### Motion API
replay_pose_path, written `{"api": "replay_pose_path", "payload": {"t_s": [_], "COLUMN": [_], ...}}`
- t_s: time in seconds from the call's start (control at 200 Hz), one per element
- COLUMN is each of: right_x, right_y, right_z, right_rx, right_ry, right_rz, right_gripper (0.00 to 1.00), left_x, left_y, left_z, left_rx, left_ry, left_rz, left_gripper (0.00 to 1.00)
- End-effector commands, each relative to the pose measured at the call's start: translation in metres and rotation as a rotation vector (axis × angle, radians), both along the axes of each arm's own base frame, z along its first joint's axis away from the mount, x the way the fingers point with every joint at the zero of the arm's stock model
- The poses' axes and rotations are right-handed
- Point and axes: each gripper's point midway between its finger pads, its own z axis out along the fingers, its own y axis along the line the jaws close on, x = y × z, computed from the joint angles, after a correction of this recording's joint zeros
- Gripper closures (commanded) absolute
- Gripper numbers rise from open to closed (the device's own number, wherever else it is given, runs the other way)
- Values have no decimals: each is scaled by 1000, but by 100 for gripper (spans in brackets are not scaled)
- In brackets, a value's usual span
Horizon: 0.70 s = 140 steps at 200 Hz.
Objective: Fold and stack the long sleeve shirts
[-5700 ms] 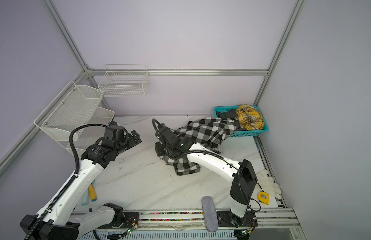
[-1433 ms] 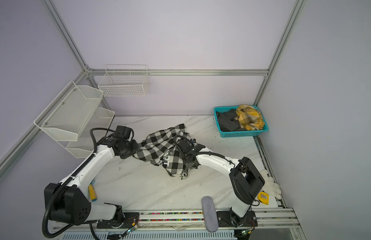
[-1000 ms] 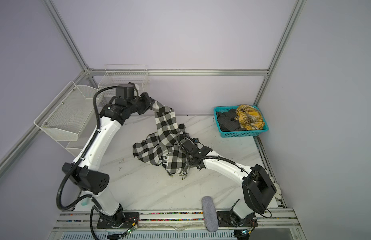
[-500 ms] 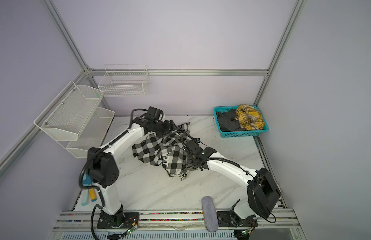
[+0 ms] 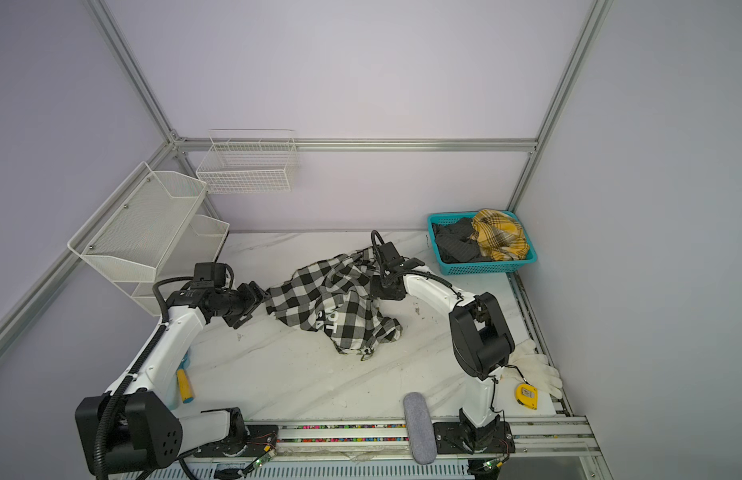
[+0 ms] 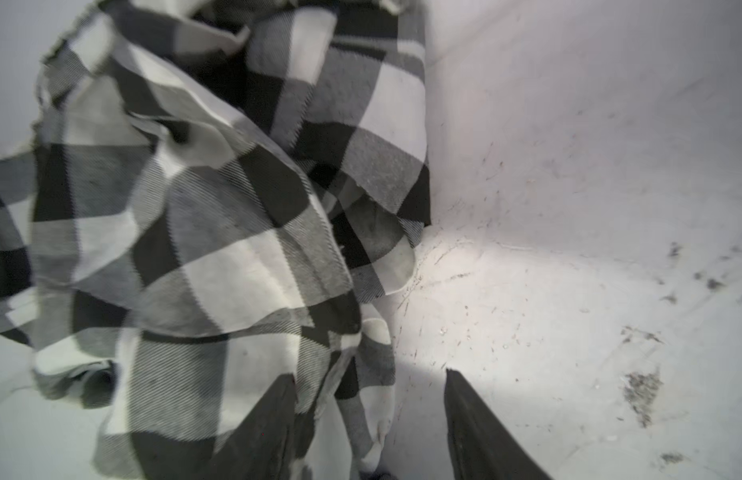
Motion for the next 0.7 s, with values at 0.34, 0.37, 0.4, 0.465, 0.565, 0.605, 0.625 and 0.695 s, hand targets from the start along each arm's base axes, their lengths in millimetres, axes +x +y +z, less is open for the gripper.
{"api": "replay_pose_path", "payload": {"t_s": [0.34,0.37,0.4,0.465,0.565,0.605,0.625,0.695], "right_x": [-33,-33,-32,-34,-36,-37,-37,-34], "right_y": [24,26,28,31,32,30,28,22], "right_z": [5,5,5,3,0,-4,-5,-6], "right_rx": [57,47,35,5,-19,-35,-41,-79], "right_ry": [45,44,42,46,45,52,53,47], "right_rz": [108,111,115,125,125,120,116,101], "right_gripper": [42,42,42,40,40,43,47,63], "left_x": [12,13,14,16,14,13,12,11], "left_y": [5,6,5,5,6,6,7,7], "left_z": [-36,-37,-39,-42,-46,-49,-50,-53], "left_rx": [-47,-49,-54,-59,-58,-59,-57,-63], "left_ry": [40,45,48,54,63,68,70,72], "left_rz": [6,9,10,13,21,24,26,34], "left_gripper": [16,16,16,16,16,16,16,16]}}
